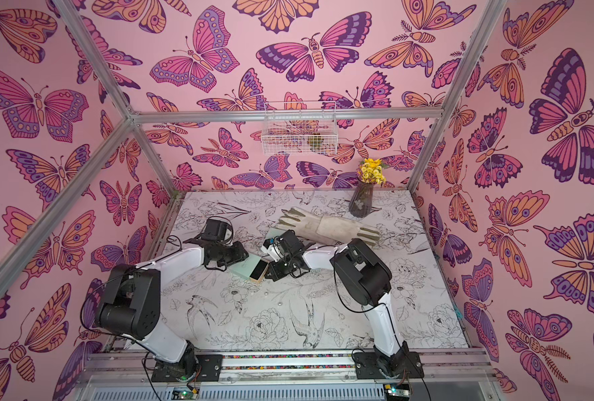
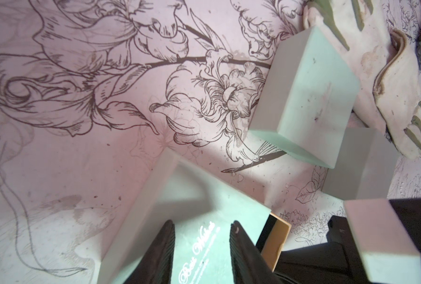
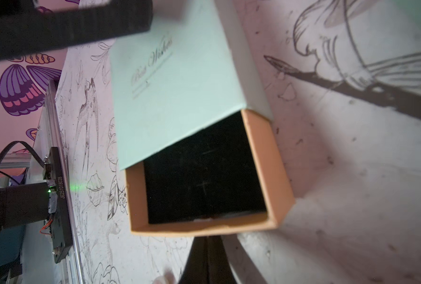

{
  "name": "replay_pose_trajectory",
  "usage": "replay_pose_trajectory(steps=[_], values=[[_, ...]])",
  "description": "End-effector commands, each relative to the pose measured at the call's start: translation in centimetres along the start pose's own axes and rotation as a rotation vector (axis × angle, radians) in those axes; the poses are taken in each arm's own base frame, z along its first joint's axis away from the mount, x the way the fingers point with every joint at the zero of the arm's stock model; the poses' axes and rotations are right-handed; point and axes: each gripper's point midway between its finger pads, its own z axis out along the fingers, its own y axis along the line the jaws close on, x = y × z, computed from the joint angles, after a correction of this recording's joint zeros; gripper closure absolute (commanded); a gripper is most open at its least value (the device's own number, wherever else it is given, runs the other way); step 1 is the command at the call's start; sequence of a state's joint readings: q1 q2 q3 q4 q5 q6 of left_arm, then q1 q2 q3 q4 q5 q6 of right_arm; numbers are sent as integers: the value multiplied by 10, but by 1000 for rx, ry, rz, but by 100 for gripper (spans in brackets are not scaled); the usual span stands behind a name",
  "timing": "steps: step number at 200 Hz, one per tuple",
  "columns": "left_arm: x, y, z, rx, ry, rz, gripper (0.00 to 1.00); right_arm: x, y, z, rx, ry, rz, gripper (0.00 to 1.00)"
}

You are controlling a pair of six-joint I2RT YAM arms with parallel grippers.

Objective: Place the earrings into the drawer-style jewelry box
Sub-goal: Open the drawer in the jewelry box.

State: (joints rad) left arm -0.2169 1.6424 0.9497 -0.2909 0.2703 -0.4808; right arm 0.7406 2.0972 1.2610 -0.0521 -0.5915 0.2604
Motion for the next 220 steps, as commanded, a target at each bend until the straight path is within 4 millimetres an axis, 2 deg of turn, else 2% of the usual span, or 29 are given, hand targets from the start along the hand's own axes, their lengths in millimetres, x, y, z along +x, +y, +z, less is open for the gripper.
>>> replay_pose_trajectory(steps=[1,74,220], values=[[35,40,17,-138,117,-49,59,21,-14,-8,54,53,38,100],[38,40,17,-140,125,-54,59,39,-20,-12,64,82,50,100],[40,43,16,-156,125,-66,59,54,-25,-15,90,114,51,100]])
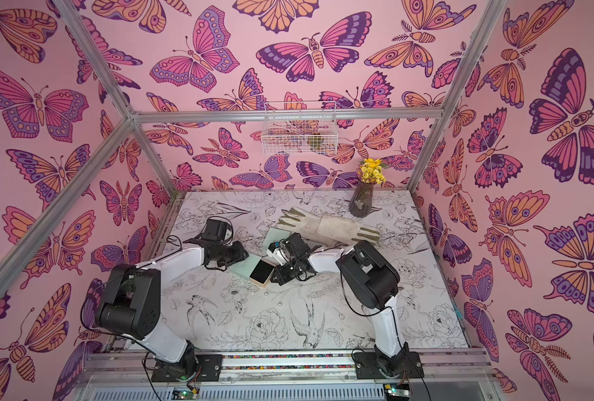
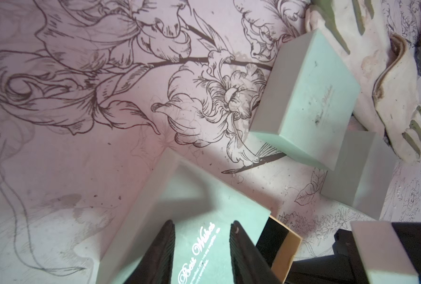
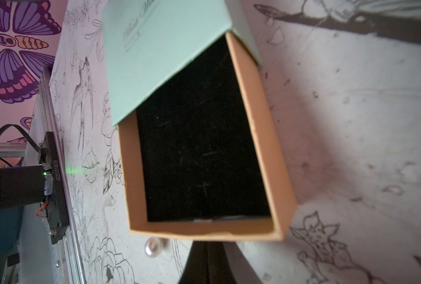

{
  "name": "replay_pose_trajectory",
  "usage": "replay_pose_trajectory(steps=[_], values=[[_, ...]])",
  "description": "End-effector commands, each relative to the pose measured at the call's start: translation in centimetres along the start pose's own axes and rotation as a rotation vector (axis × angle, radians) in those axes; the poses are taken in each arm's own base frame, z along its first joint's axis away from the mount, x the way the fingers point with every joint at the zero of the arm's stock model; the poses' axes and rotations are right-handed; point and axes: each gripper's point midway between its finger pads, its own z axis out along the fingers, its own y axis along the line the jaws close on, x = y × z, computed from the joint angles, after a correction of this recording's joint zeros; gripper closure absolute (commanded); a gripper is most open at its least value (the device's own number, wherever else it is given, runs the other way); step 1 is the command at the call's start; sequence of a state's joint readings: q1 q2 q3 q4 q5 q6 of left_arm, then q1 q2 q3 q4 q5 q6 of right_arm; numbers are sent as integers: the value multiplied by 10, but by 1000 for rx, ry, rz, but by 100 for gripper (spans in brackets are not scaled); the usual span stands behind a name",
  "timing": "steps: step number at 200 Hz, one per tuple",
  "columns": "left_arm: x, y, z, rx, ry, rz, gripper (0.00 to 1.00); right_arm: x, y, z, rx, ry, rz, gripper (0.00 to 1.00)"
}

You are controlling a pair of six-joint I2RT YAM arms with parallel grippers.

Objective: Place the earrings into the drawer-style jewelry box
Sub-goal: Open the drawer in the jewelry box.

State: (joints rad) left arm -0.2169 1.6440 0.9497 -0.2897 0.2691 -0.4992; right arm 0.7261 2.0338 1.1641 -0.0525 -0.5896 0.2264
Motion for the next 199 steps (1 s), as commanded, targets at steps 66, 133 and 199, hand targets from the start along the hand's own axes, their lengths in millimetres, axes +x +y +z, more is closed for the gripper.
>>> replay_pose_trajectory(steps=[66,133,199], values=[[36,22,16,-107,127,-28,59,30,-27,-8,136,69,48,81],[13,-13,-2,-39,51,4,53,27,-19,-32,180,49,23,65],[-22,-45,-56,17,-127,107,42,3,-9,-65,341,-78,103,59]])
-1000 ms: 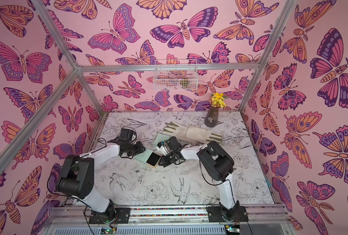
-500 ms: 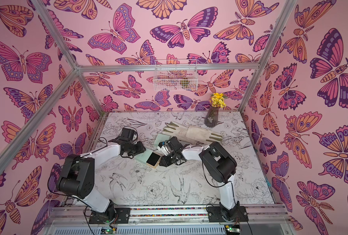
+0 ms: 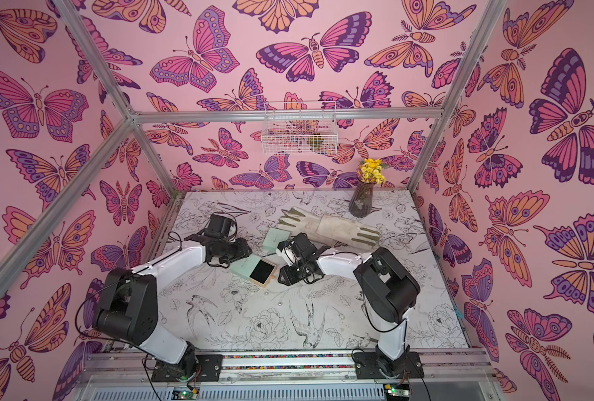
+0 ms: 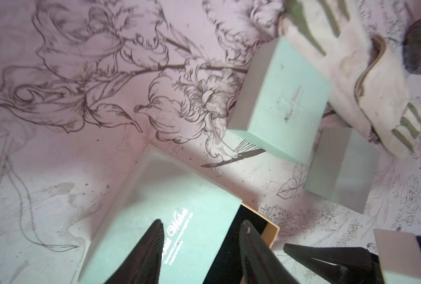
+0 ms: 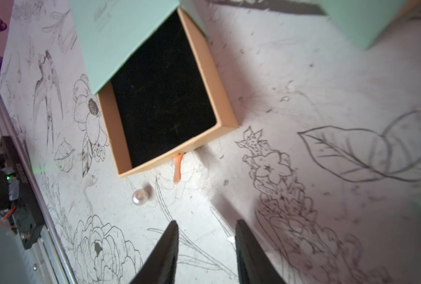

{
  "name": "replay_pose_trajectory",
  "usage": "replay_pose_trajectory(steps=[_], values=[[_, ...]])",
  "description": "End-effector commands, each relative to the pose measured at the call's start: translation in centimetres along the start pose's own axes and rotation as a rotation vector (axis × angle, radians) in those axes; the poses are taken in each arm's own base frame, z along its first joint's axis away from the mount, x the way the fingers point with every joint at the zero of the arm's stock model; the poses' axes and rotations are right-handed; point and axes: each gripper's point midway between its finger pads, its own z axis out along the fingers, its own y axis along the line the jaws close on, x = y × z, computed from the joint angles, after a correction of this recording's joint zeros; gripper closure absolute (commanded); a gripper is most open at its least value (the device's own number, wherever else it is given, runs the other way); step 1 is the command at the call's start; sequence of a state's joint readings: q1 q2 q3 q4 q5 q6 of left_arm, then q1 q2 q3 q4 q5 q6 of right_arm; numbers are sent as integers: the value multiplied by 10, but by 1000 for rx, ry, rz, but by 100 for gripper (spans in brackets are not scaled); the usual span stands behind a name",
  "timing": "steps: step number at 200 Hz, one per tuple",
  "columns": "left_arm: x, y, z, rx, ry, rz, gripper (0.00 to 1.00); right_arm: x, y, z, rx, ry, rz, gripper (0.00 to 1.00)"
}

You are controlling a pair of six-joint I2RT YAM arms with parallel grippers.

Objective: Place the earrings into the drawer-style jewelry box
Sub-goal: Open the drawer in the jewelry box, then pick up the earring from the center of the board.

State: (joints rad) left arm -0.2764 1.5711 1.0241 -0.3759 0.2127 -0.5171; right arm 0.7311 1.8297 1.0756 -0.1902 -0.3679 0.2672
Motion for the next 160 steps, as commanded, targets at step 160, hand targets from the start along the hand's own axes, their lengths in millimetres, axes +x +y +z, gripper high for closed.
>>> replay_pose_trajectory(steps=[160], values=[[103,10,-57,187,-141,-20,30,-4,67,-26,291,205,363,64]])
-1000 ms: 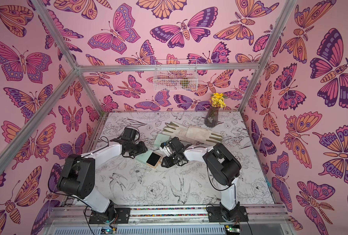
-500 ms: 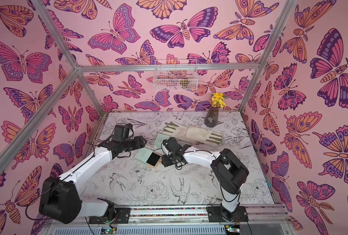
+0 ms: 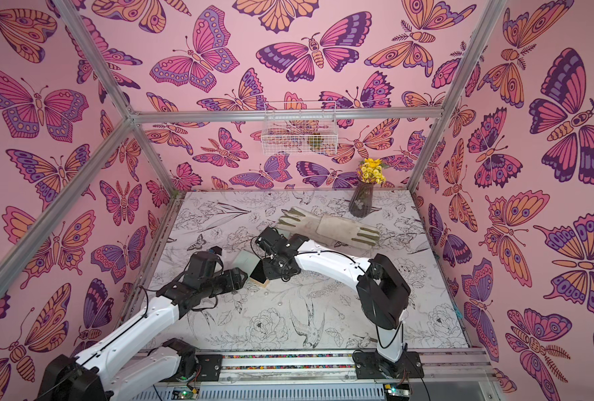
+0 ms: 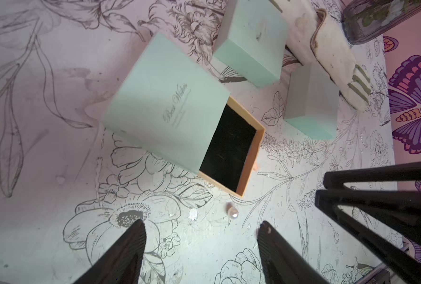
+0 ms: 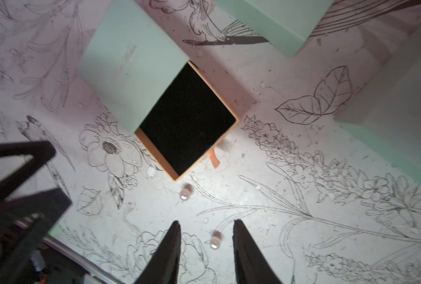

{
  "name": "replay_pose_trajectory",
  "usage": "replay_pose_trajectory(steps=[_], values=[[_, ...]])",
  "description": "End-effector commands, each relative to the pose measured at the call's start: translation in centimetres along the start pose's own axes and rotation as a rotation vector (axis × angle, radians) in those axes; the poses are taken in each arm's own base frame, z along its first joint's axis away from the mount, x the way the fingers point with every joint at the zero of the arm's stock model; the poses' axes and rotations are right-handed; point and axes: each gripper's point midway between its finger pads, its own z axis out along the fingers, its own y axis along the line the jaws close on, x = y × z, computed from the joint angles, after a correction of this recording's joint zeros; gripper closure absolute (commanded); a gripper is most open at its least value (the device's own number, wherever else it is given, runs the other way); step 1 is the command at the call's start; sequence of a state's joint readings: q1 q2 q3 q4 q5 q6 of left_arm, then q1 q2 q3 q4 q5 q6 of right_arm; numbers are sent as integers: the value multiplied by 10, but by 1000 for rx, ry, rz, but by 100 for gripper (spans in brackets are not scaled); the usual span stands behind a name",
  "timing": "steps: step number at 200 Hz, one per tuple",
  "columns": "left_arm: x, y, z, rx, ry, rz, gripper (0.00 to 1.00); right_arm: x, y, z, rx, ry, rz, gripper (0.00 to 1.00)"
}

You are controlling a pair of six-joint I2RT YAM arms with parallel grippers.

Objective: Place the earrings into the drawer-style jewelry box
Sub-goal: Pick up the earring from the center of the board.

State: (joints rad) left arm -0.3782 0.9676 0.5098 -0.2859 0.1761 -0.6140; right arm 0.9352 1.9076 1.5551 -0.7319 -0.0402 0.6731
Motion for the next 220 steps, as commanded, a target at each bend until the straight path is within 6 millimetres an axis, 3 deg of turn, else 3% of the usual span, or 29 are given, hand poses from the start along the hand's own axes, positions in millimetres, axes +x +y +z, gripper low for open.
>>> replay_pose_trajectory(steps=[1,31,94,146,220], values=[[2,-7,-2,82,-21,-44,30,27,0,7,24,170,90,64],[2,-9,5,190,25,-161,29,29,5,17,45,225,123,64],[-7,2,17,200,28,-205,29,37,8,31,121,291,47,64],[2,17,17,185,30,-249,30,50,15,47,155,307,51,62],[8,27,23,169,59,-296,31,52,18,61,149,315,52,60]])
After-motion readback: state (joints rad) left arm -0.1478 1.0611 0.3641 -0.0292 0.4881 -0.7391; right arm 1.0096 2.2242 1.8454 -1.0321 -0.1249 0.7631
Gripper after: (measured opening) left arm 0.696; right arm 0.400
